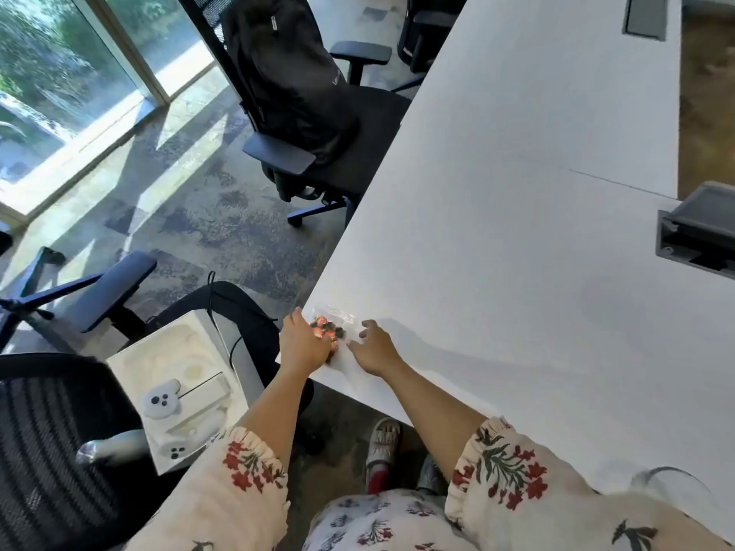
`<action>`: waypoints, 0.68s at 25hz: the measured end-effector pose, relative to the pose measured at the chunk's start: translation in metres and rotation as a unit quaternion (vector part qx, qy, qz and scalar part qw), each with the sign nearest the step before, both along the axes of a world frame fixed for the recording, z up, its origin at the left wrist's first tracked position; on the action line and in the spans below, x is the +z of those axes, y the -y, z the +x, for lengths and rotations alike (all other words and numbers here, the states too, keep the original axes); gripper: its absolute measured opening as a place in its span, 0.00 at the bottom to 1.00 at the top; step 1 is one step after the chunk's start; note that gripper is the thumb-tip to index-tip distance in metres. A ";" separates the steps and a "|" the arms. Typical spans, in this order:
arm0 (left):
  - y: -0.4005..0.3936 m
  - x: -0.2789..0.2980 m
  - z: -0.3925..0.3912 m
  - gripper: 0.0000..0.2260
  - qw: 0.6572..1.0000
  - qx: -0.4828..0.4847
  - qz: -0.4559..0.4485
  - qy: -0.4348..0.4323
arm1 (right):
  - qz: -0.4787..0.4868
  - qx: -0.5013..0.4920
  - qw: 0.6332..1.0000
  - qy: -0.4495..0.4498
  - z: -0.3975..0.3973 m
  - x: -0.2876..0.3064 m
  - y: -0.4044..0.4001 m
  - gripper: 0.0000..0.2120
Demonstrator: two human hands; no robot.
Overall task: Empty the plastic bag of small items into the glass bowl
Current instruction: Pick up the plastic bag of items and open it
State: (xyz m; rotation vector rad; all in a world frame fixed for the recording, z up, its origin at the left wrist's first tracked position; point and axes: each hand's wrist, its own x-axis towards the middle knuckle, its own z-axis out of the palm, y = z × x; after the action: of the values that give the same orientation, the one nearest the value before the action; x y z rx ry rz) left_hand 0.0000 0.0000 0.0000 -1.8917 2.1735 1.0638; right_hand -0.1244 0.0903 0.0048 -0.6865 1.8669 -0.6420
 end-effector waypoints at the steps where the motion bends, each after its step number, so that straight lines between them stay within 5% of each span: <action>1: 0.004 -0.002 -0.001 0.37 1.000 0.015 0.010 0.005 | 0.021 0.004 1.000 0.007 0.004 -0.005 0.001 0.30; 9: -0.006 -0.020 -0.005 0.40 0.992 0.107 0.068 -0.021 | 0.065 -0.033 0.992 0.100 0.026 -0.018 0.013 0.32; 11: -0.008 -0.023 -0.008 0.34 0.980 0.175 0.069 -0.062 | 0.080 -0.059 0.988 0.117 0.025 -0.020 0.017 0.28; 14: -0.008 -0.026 -0.012 0.25 0.939 0.296 0.129 -0.118 | 0.093 -0.103 0.985 0.099 0.022 -0.026 0.015 0.07; 17: -0.015 -0.026 -0.016 0.12 0.932 0.288 0.192 -0.107 | 0.074 -0.099 0.990 0.062 0.013 -0.033 0.001 0.09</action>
State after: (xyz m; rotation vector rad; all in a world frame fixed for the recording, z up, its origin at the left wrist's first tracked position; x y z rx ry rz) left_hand -0.0157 0.0153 -0.0263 -2.3409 1.3385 1.7061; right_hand -0.1115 0.0893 -0.0278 -0.3606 1.8587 -0.6496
